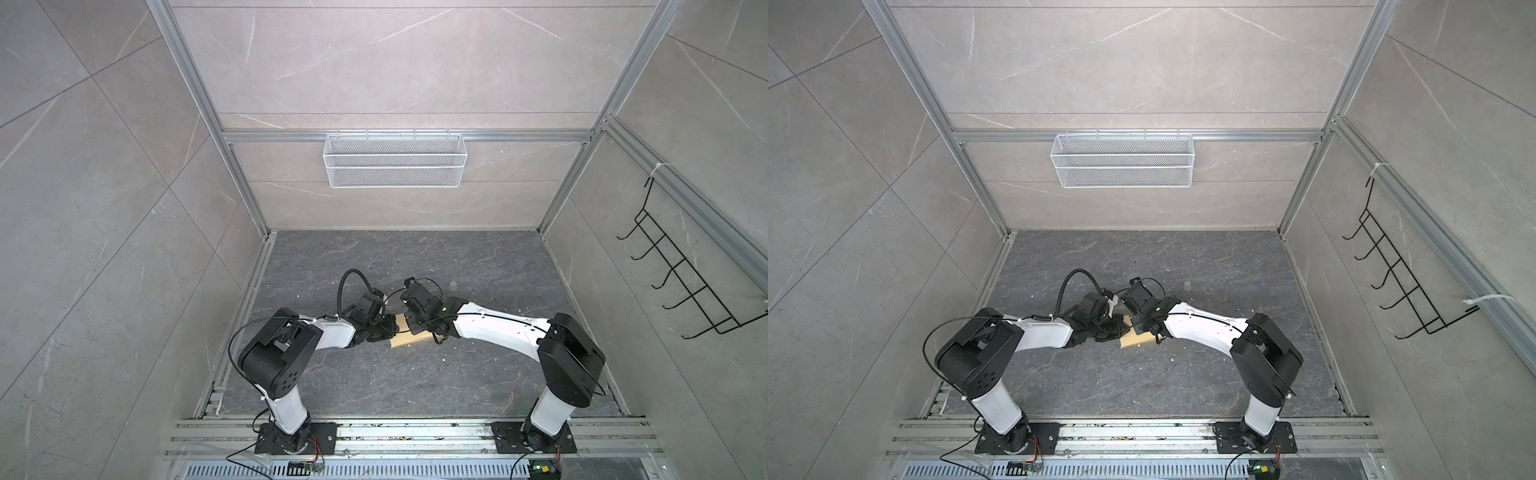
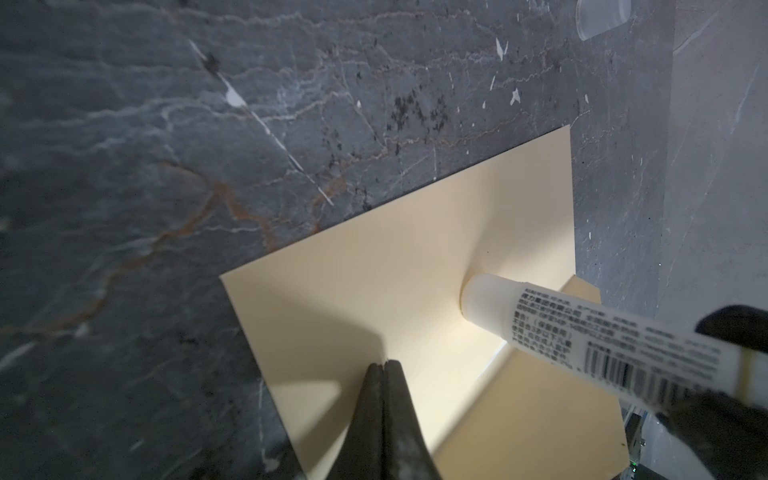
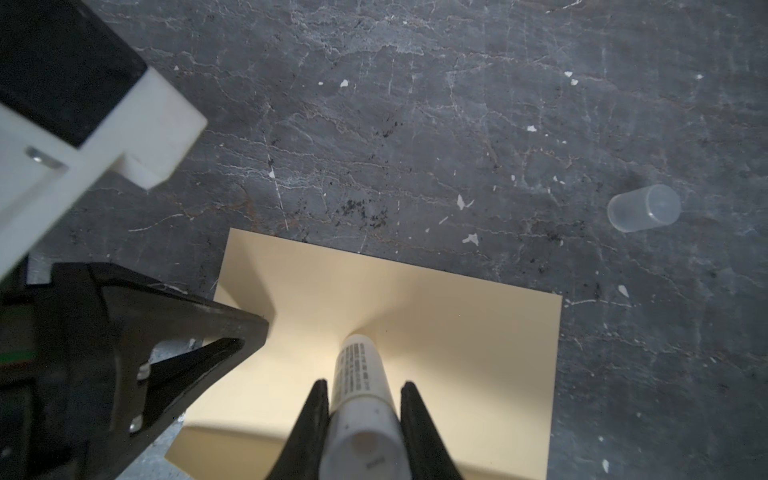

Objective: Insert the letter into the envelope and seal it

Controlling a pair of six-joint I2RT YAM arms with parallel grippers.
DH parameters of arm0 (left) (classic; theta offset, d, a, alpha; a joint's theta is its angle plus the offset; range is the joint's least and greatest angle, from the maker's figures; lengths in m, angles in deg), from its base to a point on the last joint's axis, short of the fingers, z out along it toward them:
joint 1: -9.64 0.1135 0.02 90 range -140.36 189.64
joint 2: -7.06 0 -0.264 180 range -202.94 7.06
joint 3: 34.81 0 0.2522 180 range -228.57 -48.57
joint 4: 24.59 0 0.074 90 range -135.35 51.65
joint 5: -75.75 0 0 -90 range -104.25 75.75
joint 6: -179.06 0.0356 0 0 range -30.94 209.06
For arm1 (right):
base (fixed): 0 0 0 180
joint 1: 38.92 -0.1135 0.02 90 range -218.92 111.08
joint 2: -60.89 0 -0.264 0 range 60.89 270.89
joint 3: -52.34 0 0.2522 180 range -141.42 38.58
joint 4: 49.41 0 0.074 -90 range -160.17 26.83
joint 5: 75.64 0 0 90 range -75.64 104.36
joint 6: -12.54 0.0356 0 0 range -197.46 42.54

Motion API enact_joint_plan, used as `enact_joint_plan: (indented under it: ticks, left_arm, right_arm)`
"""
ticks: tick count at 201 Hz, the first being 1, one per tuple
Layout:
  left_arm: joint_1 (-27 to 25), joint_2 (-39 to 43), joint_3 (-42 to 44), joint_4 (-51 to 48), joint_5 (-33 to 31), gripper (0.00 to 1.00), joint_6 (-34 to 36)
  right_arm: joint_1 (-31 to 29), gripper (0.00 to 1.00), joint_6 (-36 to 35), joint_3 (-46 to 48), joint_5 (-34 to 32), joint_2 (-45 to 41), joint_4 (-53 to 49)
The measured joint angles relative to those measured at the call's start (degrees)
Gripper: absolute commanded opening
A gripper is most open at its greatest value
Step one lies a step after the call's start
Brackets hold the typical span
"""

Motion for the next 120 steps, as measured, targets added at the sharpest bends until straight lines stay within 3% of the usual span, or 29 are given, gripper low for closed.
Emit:
enact_joint_plan:
  ticks: [120]
  left_arm:
    - [-0.1,-0.2,0.0,0.5,-0.1,0.00,0.0]
  right_arm:
    - [7.3,0.00,0.0,5.4,1.8,-3.8,3.4]
